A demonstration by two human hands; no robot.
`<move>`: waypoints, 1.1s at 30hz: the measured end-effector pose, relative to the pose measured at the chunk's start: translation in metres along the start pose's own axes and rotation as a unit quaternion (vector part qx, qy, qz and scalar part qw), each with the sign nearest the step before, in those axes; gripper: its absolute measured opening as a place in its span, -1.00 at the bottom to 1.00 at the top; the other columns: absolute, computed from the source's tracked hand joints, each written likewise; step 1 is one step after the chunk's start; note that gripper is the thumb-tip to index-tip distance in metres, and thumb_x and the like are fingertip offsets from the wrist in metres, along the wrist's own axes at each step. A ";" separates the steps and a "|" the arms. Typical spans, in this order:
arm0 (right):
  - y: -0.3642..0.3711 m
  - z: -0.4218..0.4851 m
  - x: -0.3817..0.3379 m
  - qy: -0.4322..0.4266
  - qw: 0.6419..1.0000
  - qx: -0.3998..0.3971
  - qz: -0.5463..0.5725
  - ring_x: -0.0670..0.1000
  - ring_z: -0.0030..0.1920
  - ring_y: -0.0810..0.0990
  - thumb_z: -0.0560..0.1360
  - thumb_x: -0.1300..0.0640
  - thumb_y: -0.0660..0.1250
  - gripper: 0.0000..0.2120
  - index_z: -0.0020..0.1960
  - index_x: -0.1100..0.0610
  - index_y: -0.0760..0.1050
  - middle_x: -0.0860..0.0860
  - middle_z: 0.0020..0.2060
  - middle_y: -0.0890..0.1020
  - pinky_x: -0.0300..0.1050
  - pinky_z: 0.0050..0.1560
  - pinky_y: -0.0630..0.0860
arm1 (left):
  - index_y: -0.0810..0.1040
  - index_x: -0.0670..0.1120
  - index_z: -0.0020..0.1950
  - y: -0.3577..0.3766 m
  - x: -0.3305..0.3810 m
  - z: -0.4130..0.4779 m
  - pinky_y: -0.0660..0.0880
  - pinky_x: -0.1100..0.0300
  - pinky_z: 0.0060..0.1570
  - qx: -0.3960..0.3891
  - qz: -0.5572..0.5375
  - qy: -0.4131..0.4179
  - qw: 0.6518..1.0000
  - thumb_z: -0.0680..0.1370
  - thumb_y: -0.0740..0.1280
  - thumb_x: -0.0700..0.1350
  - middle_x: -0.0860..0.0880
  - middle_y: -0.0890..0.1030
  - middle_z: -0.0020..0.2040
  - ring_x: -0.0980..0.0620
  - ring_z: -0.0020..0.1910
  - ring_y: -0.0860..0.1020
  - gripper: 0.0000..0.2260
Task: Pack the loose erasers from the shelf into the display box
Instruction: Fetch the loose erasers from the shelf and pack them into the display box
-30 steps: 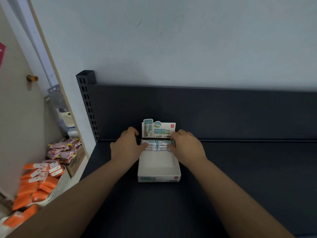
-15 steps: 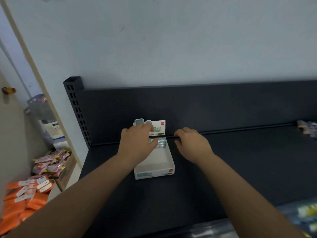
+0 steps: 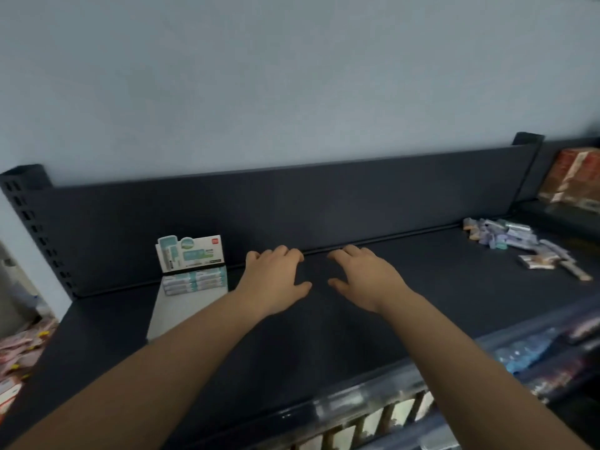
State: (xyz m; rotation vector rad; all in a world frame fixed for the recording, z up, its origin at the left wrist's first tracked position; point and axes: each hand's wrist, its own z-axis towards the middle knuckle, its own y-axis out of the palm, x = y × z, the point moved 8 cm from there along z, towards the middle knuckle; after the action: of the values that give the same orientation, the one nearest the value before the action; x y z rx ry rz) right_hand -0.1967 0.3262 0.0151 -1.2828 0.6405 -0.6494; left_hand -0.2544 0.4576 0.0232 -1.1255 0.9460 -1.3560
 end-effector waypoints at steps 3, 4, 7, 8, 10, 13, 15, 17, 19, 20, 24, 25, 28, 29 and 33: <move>-0.008 -0.019 0.050 0.018 1.000 0.002 0.020 0.11 0.31 0.37 0.55 -0.14 0.22 -0.46 0.46 0.02 0.22 0.02 0.34 0.40 0.09 0.25 0.42 | 0.34 0.05 0.38 0.011 0.049 0.015 0.25 0.00 0.20 -0.003 -0.011 0.005 1.000 0.51 0.24 0.23 0.06 0.46 0.24 0.00 0.21 0.44 -0.50; -0.010 -0.027 0.069 0.025 0.999 0.003 0.024 0.11 0.31 0.37 0.55 -0.15 0.22 -0.45 0.47 0.02 0.22 0.01 0.34 0.40 0.08 0.26 0.42 | 0.34 0.05 0.38 0.016 0.067 0.021 0.24 0.00 0.20 -0.003 -0.015 0.007 1.000 0.51 0.25 0.23 0.06 0.46 0.24 0.00 0.22 0.44 -0.50; -0.017 -0.051 0.129 0.041 0.999 -0.002 0.011 0.10 0.32 0.37 0.56 -0.16 0.20 -0.45 0.47 0.01 0.21 0.00 0.35 0.39 0.08 0.24 0.43 | 0.34 0.06 0.37 0.030 0.121 0.040 0.24 0.00 0.21 -0.011 -0.025 0.006 1.000 0.50 0.25 0.22 0.06 0.46 0.25 0.00 0.22 0.44 -0.51; -0.019 -0.058 0.149 0.045 0.999 -0.006 0.005 0.10 0.32 0.37 0.56 -0.16 0.20 -0.46 0.47 0.00 0.21 0.00 0.35 0.39 0.08 0.23 0.43 | 0.33 0.06 0.37 0.036 0.139 0.046 0.24 -0.01 0.22 -0.016 -0.028 0.005 0.999 0.51 0.25 0.23 0.06 0.46 0.25 0.00 0.22 0.44 -0.51; -0.022 -0.074 0.190 0.058 0.998 -0.018 -0.002 0.11 0.32 0.37 0.56 -0.16 0.21 -0.46 0.47 -0.01 0.21 0.00 0.34 0.38 0.09 0.22 0.44 | 0.33 0.07 0.38 0.047 0.176 0.057 0.25 -0.02 0.24 -0.026 -0.039 0.004 0.999 0.51 0.25 0.23 0.05 0.45 0.25 -0.01 0.22 0.44 -0.51; -0.027 -0.094 0.245 0.078 0.996 -0.030 -0.012 0.12 0.32 0.37 0.56 -0.16 0.21 -0.46 0.46 0.00 0.21 0.02 0.34 0.38 0.12 0.21 0.44 | 0.32 0.07 0.38 0.060 0.228 0.073 0.26 -0.03 0.25 -0.032 -0.054 0.013 0.998 0.51 0.24 0.23 0.05 0.46 0.25 -0.01 0.22 0.44 -0.51; -0.028 -0.106 0.277 0.093 0.995 -0.037 -0.013 0.13 0.31 0.38 0.56 -0.15 0.22 -0.46 0.46 0.01 0.21 0.03 0.34 0.38 0.12 0.22 0.44 | 0.32 0.07 0.39 0.066 0.257 0.084 0.26 -0.03 0.25 -0.033 -0.056 0.024 0.998 0.51 0.24 0.23 0.05 0.46 0.24 -0.02 0.22 0.43 -0.50; -0.027 -0.117 0.302 0.103 0.994 -0.042 -0.013 0.12 0.31 0.38 0.56 -0.15 0.22 -0.46 0.46 0.01 0.21 0.03 0.34 0.38 0.10 0.22 0.44 | 0.32 0.07 0.38 0.071 0.279 0.094 0.27 -0.03 0.24 -0.036 -0.055 0.034 0.997 0.51 0.24 0.23 0.04 0.46 0.24 -0.02 0.22 0.43 -0.50; -0.024 -0.125 0.325 0.114 0.992 -0.046 -0.011 0.12 0.31 0.38 0.56 -0.15 0.22 -0.46 0.46 0.01 0.21 0.03 0.34 0.38 0.10 0.21 0.45 | 0.32 0.06 0.38 0.078 0.296 0.104 0.26 -0.03 0.23 -0.043 -0.054 0.041 0.997 0.51 0.24 0.23 0.04 0.46 0.23 -0.03 0.21 0.43 -0.51; -0.023 -0.129 0.336 0.120 0.992 -0.047 -0.009 0.12 0.31 0.39 0.56 -0.15 0.21 -0.46 0.46 0.01 0.21 0.02 0.34 0.38 0.09 0.20 0.45 | 0.32 0.07 0.38 0.082 0.304 0.109 0.26 -0.02 0.23 -0.044 -0.053 0.045 0.997 0.51 0.24 0.23 0.04 0.46 0.24 -0.02 0.21 0.42 -0.51; -0.018 -0.134 0.374 0.141 0.989 -0.046 0.004 0.12 0.31 0.38 0.56 -0.16 0.21 -0.46 0.46 0.00 0.22 0.02 0.35 0.38 0.08 0.21 0.45 | 0.32 0.07 0.38 0.100 0.326 0.133 0.25 -0.01 0.23 -0.057 -0.058 0.058 0.995 0.51 0.24 0.24 0.05 0.46 0.24 0.00 0.21 0.43 -0.51; -0.016 -0.134 0.383 0.146 0.988 -0.047 0.005 0.12 0.31 0.38 0.56 -0.16 0.21 -0.47 0.46 0.00 0.23 0.02 0.35 0.38 0.08 0.21 0.45 | 0.32 0.08 0.37 0.106 0.331 0.139 0.25 -0.01 0.24 -0.064 -0.061 0.059 0.994 0.50 0.24 0.24 0.06 0.46 0.24 0.00 0.21 0.43 -0.51; -0.009 -0.134 0.411 0.160 0.986 -0.054 -0.006 0.13 0.32 0.37 0.55 -0.15 0.21 -0.48 0.44 0.00 0.24 0.02 0.36 0.37 0.08 0.23 0.44 | 0.32 0.07 0.38 0.125 0.347 0.163 0.26 -0.01 0.25 -0.086 -0.068 0.064 0.992 0.51 0.25 0.24 0.05 0.46 0.24 0.01 0.22 0.43 -0.51; -0.008 -0.132 0.421 0.163 0.985 -0.056 -0.012 0.13 0.32 0.37 0.55 -0.15 0.21 -0.48 0.44 0.00 0.25 0.02 0.36 0.36 0.08 0.23 0.43 | 0.32 0.07 0.38 0.131 0.353 0.172 0.26 -0.01 0.26 -0.091 -0.070 0.067 0.991 0.51 0.25 0.23 0.05 0.46 0.24 0.01 0.22 0.43 -0.51; -0.014 -0.112 0.462 0.172 0.984 -0.040 -0.028 0.11 0.31 0.39 0.55 -0.14 0.21 -0.54 0.41 -0.02 0.29 0.00 0.33 0.40 0.04 0.22 0.43 | 0.32 0.08 0.38 0.143 0.379 0.219 0.27 -0.02 0.27 -0.090 -0.082 0.084 0.989 0.51 0.26 0.23 0.05 0.45 0.25 0.00 0.24 0.43 -0.51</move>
State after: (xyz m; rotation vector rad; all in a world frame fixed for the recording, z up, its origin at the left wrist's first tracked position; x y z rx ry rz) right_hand 0.0251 -0.0930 -0.0225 -1.2774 0.9237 -0.9119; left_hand 0.0043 0.0792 -0.0219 -1.2625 1.1353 -1.5405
